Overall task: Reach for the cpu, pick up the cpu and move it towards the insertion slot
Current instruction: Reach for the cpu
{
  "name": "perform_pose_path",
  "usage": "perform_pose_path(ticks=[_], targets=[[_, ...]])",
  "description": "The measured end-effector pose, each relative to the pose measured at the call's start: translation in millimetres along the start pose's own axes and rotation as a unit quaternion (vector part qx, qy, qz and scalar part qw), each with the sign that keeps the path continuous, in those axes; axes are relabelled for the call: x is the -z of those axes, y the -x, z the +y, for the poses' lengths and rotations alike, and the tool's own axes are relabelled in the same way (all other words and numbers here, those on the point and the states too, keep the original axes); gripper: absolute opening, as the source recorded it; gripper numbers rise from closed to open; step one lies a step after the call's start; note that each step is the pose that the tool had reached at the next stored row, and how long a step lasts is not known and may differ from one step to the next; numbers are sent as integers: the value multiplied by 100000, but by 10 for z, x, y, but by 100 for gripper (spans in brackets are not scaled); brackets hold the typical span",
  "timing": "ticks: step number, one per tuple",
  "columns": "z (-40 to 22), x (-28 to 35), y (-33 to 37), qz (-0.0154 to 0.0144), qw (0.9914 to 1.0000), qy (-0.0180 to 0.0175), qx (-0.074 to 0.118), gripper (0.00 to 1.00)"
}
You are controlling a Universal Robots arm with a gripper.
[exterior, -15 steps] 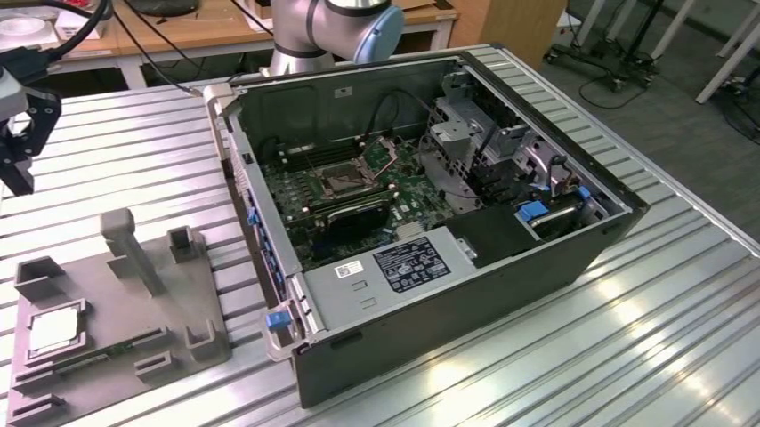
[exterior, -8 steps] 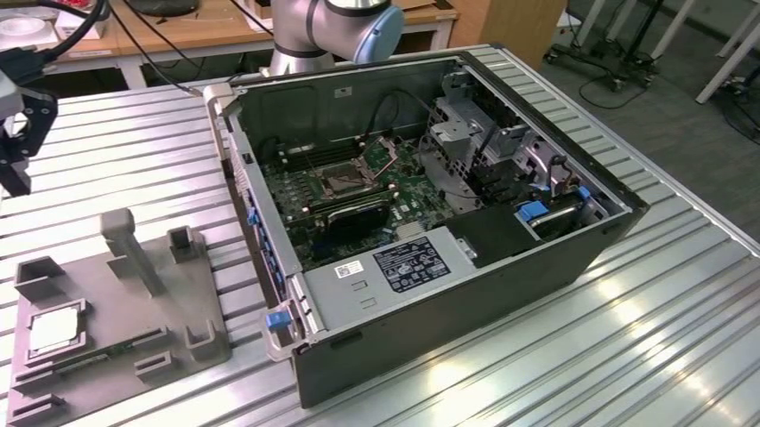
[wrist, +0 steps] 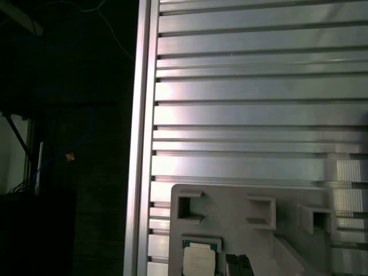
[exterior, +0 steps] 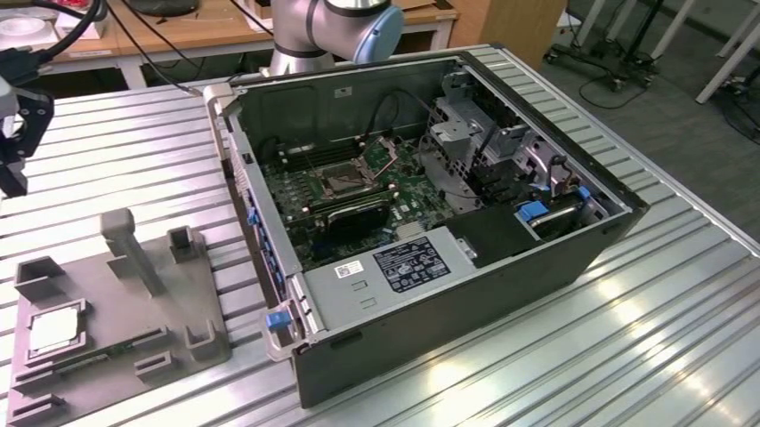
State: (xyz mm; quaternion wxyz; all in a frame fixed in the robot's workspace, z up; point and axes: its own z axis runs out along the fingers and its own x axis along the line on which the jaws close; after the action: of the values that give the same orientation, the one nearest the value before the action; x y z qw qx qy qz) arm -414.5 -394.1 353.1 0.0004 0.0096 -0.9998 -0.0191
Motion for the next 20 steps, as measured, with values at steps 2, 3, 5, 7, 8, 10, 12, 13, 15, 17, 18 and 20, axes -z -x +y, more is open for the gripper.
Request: perform_pose_path(ticks=[2, 3, 5, 7, 8, 10, 12, 13, 15, 17, 18, 20], targets=[[0, 0, -7, 3, 100000, -1, -3, 11], [0, 0, -10, 8, 100000, -3, -1, 11], [0, -1, -17, 2, 100000, -1, -1, 11], [0, -1, -25, -1, 100000, 0, -1, 11], [1, -1, -29, 0, 100000, 0, -2, 11], [1, -1, -36, 3, 100000, -2, -2, 11], [1, -1, -45, 3, 100000, -1, -3, 11], [1, -2, -49, 2, 100000, -2, -4, 11], [1, -2, -59, 2, 100000, -1, -1, 11], [1, -2, -68, 2, 100000, -1, -2, 11], [1, -2, -73, 3, 100000, -2, 0, 11], [2, -3, -83, 2, 100000, -1, -3, 11]])
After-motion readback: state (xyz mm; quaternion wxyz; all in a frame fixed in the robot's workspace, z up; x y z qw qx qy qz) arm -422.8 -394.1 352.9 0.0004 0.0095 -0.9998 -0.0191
